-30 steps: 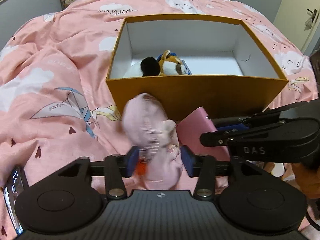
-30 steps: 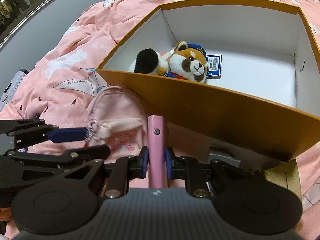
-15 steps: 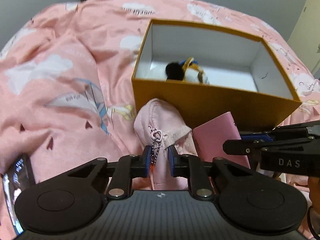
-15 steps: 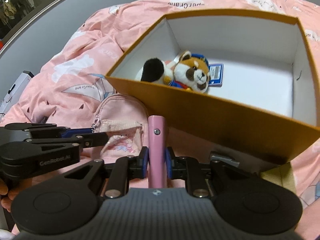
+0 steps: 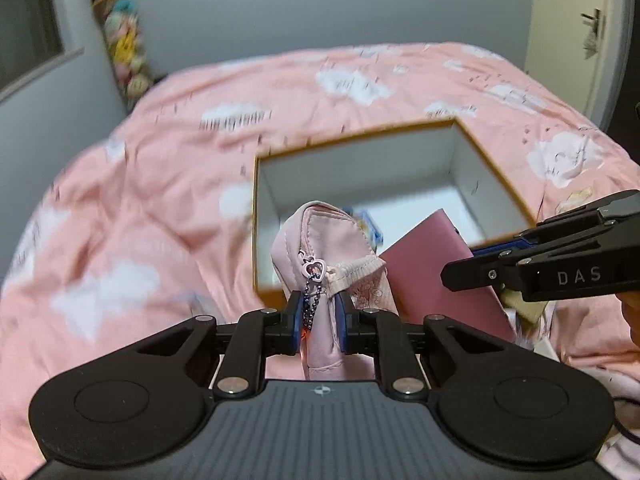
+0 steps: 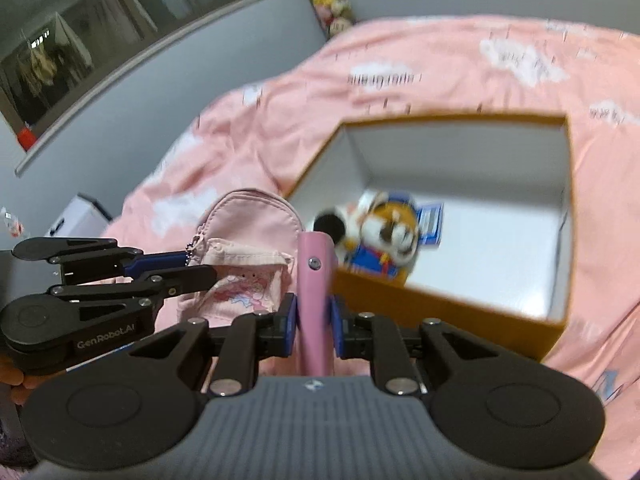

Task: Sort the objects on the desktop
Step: 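Carry the pink bag and pink rod over the box with both grippers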

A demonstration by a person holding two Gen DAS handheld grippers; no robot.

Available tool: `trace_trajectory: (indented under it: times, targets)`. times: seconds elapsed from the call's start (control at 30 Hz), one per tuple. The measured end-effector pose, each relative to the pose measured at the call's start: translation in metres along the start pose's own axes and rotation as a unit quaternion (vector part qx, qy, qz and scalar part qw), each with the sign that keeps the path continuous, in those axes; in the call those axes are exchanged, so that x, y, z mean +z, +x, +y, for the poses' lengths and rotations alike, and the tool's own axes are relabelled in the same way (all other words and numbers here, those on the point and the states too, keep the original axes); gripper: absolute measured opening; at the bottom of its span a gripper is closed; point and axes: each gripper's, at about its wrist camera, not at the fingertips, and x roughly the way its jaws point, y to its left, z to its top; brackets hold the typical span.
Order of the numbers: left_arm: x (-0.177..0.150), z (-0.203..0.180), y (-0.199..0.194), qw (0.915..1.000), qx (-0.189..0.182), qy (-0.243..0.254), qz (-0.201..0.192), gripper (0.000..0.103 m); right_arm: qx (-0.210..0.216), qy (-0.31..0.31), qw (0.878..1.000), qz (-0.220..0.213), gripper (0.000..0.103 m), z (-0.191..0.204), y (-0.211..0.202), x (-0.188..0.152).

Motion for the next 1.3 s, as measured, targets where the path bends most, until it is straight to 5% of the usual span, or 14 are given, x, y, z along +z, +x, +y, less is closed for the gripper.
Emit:
trace_trajectory:
  times: [0.33, 0.63, 0.87, 1.13, 1.3]
  targets:
    - [0.068, -0.019, 0.027, 0.9955, -0.002, 0.084, -0.044, 0.019, -0.051, 0.048, 0.994, -0.083, 0.019, -0.040, -0.021, 0.048]
    - [0.085, -0.055, 0.120, 0.9830, -0.022, 0.173, 0.058, 0.019, -0.100, 0.094, 0.989, -0.052, 0.019, -0.074, 0.028, 0.055]
    - [0.072, -0.069, 0.150, 0.9709, -0.020, 0.217, 0.100, 0.019, -0.111, 0.129, 0.985, -0.008, 0.019, -0.092, 0.061, 0.049]
    - [0.065, -0.058, 0.157, 0.9727, -0.063, 0.197, 0.105, 0.025, -0.105, 0.153, 0.982, 0.042, 0.019, -0.100, 0.088, 0.041]
    - [0.066, -0.040, 0.145, 0.9767, -0.113, 0.162, 0.084, 0.041, -0.107, 0.152, 0.981, 0.046, 0.019, -0.102, 0.090, 0.041]
